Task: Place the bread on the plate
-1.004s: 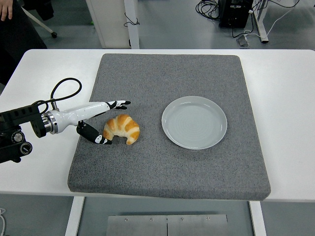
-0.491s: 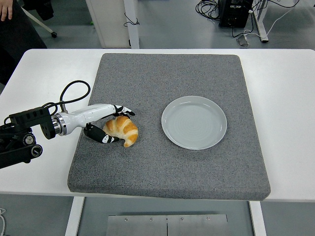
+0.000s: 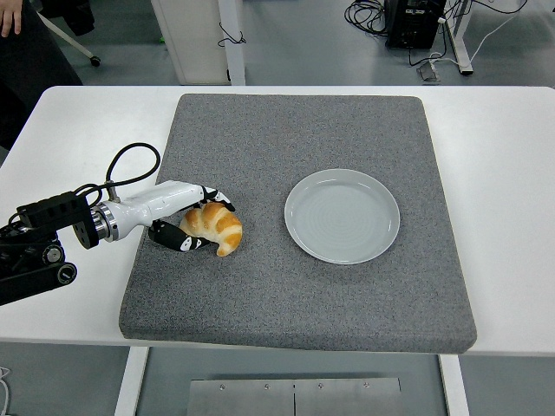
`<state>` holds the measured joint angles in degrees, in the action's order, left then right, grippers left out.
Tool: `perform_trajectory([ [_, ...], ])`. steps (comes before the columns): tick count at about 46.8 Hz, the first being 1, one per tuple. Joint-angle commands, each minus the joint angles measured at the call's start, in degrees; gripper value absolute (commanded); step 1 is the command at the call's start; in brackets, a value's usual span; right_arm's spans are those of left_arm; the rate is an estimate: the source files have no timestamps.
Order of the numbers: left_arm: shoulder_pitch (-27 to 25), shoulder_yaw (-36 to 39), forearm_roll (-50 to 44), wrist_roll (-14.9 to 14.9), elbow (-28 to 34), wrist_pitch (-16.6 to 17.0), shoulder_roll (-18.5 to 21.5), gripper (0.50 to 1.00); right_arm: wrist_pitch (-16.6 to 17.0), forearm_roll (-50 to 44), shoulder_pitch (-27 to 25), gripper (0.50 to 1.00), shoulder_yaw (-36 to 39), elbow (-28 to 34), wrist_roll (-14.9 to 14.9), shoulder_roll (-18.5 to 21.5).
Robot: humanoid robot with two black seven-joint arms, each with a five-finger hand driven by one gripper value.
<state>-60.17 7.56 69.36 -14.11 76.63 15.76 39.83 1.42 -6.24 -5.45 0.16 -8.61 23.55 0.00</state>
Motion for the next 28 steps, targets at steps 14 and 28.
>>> perform_trajectory([
  [14, -3.29, -2.9, -0.63, -0.22, 0.19, -0.37, 1.65, 0.5, -0.02, 0.0, 0.0, 1.0, 0.01, 0.0, 0.0, 0.0],
  [28, -9.79, -5.81, -2.29, -0.31, 0.36, -0.81, 3.32, 0.5, 0.07, 0.0, 0.0, 1.0, 0.01, 0.0, 0.0, 0.0],
])
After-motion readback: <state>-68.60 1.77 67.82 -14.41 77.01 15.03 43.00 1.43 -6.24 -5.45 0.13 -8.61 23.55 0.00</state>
